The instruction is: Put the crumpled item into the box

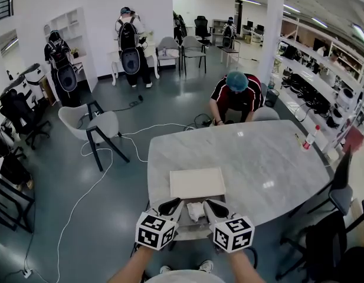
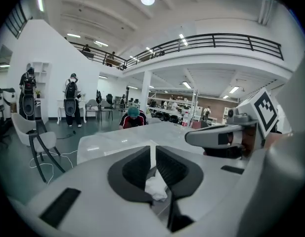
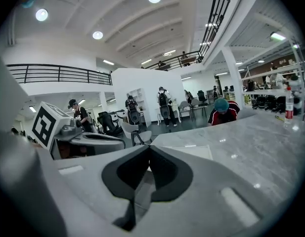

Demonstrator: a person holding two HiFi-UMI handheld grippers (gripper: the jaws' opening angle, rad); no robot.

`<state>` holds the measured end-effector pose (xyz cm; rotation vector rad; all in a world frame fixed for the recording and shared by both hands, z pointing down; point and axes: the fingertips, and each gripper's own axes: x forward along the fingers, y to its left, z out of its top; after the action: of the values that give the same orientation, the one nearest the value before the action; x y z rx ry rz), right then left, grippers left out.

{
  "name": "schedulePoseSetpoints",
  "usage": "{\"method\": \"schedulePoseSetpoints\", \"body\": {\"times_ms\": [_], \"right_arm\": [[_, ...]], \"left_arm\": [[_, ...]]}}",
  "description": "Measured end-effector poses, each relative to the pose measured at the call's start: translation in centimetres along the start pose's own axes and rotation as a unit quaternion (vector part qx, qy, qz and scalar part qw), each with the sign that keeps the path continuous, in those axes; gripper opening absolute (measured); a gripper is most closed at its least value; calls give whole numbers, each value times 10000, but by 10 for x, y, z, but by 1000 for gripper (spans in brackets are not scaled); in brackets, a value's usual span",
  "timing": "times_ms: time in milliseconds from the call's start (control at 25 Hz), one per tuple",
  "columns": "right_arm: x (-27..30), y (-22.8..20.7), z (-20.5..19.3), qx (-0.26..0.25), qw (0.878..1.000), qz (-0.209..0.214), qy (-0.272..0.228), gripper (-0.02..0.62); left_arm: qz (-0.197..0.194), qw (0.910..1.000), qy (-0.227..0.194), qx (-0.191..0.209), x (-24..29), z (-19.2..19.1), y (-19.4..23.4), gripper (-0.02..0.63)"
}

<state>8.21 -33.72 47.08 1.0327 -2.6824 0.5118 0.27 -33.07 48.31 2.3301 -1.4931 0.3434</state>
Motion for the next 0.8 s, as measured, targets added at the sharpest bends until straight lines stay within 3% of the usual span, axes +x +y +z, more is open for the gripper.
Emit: {"method": "schedulePoseSetpoints", "body": {"times_ms": [280,800], "right_arm": [[-6,18,13,-133,9995,-134,-248,5],[-6,23,10,-185,9994,-147,-255,5]], "left_arm": [[252,9989,-358,-188,-20,7,16,25],[67,9991,-330,-265,-19,1,10,23]]}}
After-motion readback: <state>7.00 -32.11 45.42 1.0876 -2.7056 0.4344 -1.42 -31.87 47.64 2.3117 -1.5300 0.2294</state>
